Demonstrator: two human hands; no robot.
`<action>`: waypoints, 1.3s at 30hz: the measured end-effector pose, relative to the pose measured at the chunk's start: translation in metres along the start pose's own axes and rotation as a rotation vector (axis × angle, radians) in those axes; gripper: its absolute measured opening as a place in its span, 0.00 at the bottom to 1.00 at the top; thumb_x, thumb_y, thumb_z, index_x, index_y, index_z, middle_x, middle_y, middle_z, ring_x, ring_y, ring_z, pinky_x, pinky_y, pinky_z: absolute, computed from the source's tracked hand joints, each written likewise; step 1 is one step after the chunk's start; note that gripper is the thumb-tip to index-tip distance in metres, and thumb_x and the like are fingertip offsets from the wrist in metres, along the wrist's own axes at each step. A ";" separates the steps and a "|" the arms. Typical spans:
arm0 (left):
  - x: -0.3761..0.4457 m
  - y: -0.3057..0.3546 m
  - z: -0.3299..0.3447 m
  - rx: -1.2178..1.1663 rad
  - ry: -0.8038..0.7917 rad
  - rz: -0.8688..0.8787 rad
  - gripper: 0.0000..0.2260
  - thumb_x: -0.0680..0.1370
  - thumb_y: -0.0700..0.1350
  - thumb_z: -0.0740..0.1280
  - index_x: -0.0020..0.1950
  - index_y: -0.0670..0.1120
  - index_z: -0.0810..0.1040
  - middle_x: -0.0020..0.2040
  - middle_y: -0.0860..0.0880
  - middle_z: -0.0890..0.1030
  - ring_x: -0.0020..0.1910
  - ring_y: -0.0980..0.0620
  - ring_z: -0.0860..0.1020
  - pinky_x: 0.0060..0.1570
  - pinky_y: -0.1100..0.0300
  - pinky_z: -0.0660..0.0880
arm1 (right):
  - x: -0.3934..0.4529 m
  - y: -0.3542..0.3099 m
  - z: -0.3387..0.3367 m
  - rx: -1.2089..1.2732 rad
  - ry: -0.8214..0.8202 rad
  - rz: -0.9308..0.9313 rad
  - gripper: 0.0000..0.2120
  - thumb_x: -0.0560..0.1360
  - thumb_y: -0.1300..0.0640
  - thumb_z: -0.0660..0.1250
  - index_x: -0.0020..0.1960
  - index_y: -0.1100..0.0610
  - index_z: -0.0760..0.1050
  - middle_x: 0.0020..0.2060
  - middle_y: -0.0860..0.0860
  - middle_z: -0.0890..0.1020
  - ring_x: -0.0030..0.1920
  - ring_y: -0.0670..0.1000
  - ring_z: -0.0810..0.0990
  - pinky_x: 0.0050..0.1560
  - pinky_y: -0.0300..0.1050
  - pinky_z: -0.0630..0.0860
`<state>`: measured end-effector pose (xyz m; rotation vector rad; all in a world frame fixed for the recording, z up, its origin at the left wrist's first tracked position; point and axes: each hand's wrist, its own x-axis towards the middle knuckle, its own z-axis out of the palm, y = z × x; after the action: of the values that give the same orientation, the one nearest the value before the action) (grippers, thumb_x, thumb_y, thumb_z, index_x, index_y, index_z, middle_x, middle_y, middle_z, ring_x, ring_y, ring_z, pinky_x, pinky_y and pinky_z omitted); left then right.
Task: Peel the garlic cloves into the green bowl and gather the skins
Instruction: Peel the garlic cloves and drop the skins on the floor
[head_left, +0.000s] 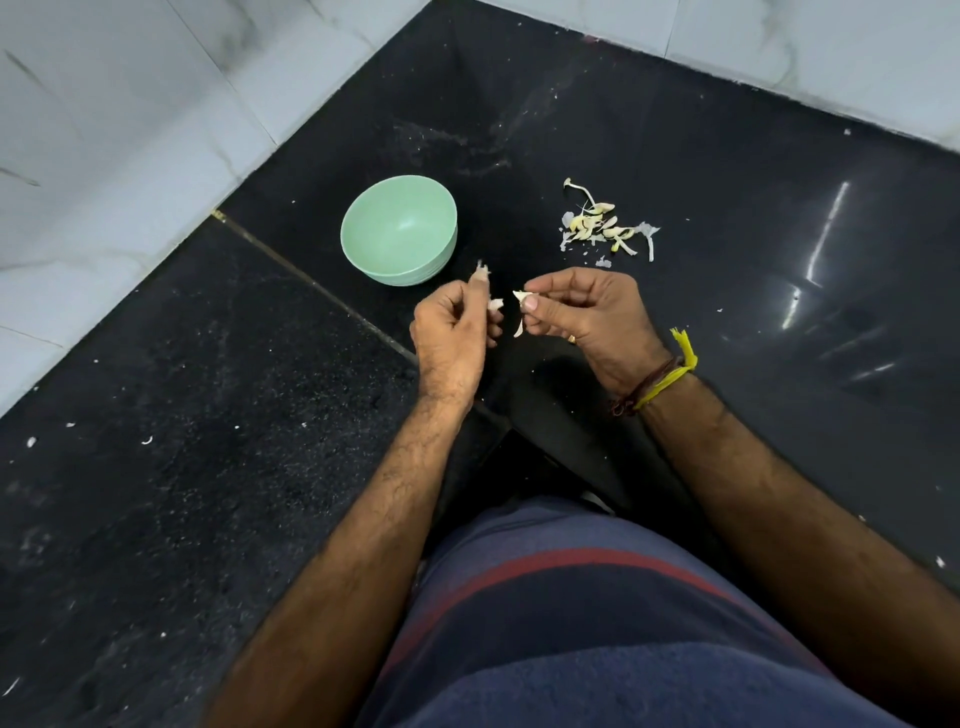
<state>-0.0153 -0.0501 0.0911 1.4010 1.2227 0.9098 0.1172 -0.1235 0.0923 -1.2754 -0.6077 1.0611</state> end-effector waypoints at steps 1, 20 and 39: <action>0.000 -0.002 0.000 0.025 -0.004 0.011 0.18 0.80 0.50 0.70 0.34 0.39 0.78 0.32 0.40 0.81 0.29 0.50 0.76 0.32 0.58 0.75 | 0.000 0.000 0.000 -0.026 0.017 -0.024 0.11 0.71 0.69 0.74 0.52 0.68 0.80 0.40 0.59 0.84 0.37 0.50 0.83 0.42 0.42 0.82; -0.004 -0.001 0.004 -0.201 -0.139 0.028 0.05 0.78 0.39 0.72 0.50 0.37 0.85 0.37 0.44 0.84 0.34 0.54 0.79 0.38 0.64 0.78 | 0.000 0.004 0.011 0.254 0.128 0.017 0.09 0.72 0.71 0.72 0.51 0.67 0.80 0.42 0.60 0.85 0.42 0.55 0.85 0.50 0.49 0.83; -0.002 -0.009 -0.001 0.145 -0.197 0.390 0.06 0.77 0.38 0.73 0.53 0.40 0.84 0.46 0.47 0.84 0.41 0.55 0.81 0.44 0.62 0.79 | -0.001 -0.001 0.006 0.330 0.077 0.225 0.04 0.73 0.69 0.70 0.47 0.65 0.80 0.37 0.58 0.85 0.37 0.51 0.83 0.47 0.46 0.82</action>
<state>-0.0185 -0.0523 0.0827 1.8401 0.8962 0.9310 0.1124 -0.1212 0.0951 -1.1040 -0.2204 1.2340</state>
